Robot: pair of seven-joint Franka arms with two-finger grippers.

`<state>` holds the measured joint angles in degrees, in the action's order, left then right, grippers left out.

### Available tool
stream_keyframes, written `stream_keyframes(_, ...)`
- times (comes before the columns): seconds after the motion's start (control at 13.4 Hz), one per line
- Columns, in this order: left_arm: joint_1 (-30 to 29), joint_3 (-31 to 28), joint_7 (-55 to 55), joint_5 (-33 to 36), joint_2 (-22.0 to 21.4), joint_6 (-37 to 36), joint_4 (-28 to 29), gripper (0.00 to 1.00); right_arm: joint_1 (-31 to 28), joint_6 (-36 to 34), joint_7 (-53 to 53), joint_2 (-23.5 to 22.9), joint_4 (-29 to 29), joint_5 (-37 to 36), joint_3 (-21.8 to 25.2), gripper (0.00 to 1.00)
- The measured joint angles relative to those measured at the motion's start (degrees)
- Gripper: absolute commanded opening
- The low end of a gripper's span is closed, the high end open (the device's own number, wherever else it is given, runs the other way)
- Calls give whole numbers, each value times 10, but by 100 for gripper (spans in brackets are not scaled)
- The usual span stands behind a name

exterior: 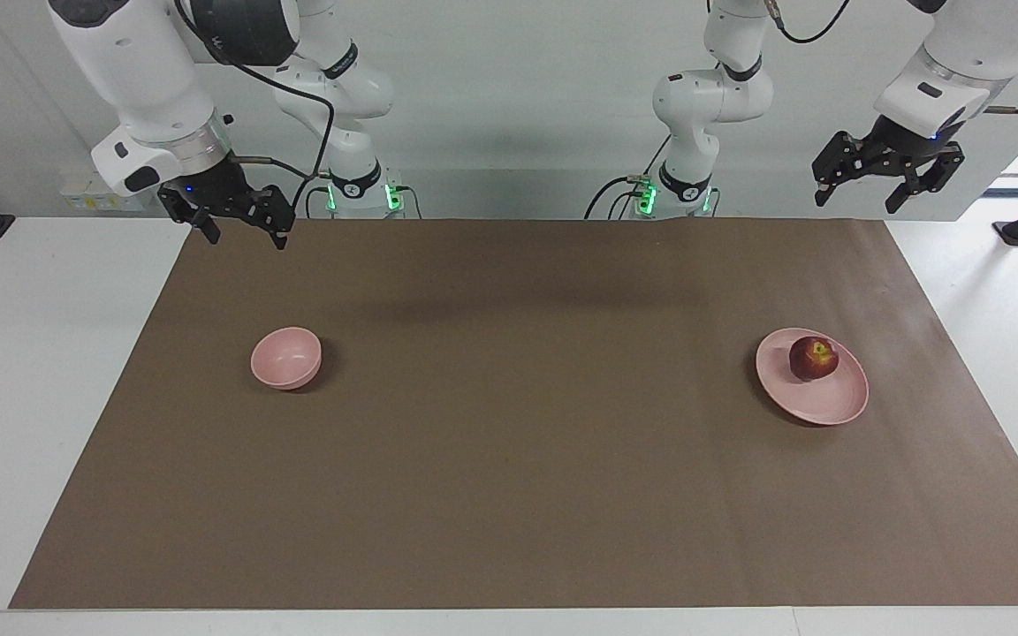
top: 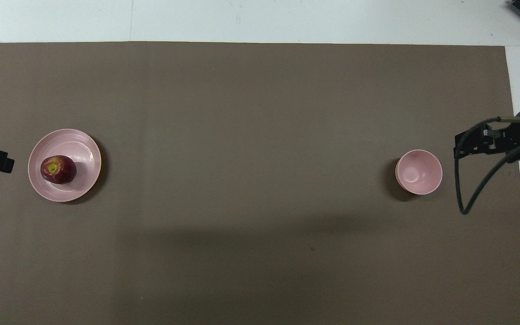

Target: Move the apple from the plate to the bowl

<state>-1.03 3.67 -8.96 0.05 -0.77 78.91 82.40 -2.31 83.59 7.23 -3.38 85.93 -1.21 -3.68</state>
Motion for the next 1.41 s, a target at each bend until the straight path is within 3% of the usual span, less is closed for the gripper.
stream_keyframes(1.41, 0, 0, -2, 0, -2, -4, 7, 100, 5, 0, -1, 0, 0, 0, -9, 100)
